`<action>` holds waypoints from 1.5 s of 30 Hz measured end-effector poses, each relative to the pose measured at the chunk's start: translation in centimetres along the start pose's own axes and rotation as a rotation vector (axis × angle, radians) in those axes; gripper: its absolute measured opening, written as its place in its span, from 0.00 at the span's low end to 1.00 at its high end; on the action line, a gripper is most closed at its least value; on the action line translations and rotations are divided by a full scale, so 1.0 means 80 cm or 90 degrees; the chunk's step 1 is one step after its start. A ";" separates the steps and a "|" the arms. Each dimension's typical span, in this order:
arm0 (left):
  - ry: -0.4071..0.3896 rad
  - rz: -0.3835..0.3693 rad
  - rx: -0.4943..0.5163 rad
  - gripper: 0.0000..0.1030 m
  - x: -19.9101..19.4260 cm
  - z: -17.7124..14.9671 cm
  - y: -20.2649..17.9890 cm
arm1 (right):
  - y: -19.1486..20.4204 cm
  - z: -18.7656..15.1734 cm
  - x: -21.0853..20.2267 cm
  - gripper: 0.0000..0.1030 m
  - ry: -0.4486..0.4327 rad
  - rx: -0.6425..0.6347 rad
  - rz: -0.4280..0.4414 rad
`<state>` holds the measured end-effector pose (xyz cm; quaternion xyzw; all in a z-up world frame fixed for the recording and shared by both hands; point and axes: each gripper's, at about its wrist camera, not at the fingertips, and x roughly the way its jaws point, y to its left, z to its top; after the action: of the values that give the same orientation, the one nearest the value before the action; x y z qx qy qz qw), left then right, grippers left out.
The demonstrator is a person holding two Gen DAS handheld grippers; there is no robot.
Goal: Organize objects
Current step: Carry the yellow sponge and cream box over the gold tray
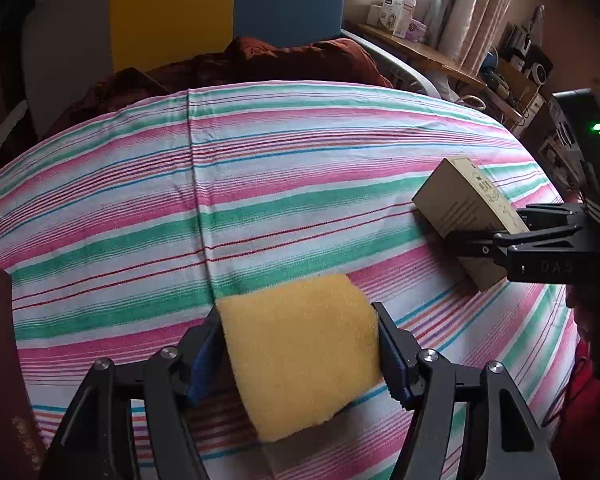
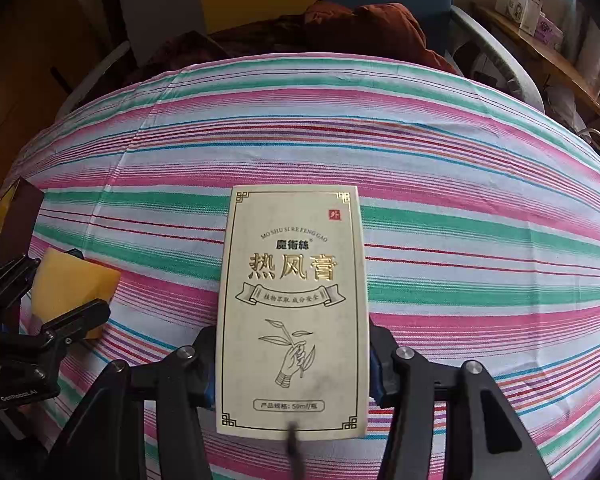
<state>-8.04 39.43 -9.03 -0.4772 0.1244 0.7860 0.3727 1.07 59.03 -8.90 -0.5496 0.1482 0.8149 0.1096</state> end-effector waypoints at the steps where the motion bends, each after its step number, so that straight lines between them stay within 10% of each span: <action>1: -0.005 -0.003 -0.002 0.66 0.000 0.000 0.001 | 0.000 0.002 0.000 0.53 0.000 -0.001 0.000; 21: -0.048 0.018 0.021 0.56 -0.016 -0.018 -0.003 | 0.011 -0.003 0.003 0.51 -0.011 -0.041 -0.035; 45: -0.151 0.037 -0.032 0.58 -0.206 -0.076 0.092 | 0.060 -0.003 -0.004 0.51 0.044 -0.032 -0.133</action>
<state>-4.84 23.32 0.56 -0.3863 0.0737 0.8502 0.3499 -0.23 54.49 -8.14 -0.5926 0.0734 0.7828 0.1752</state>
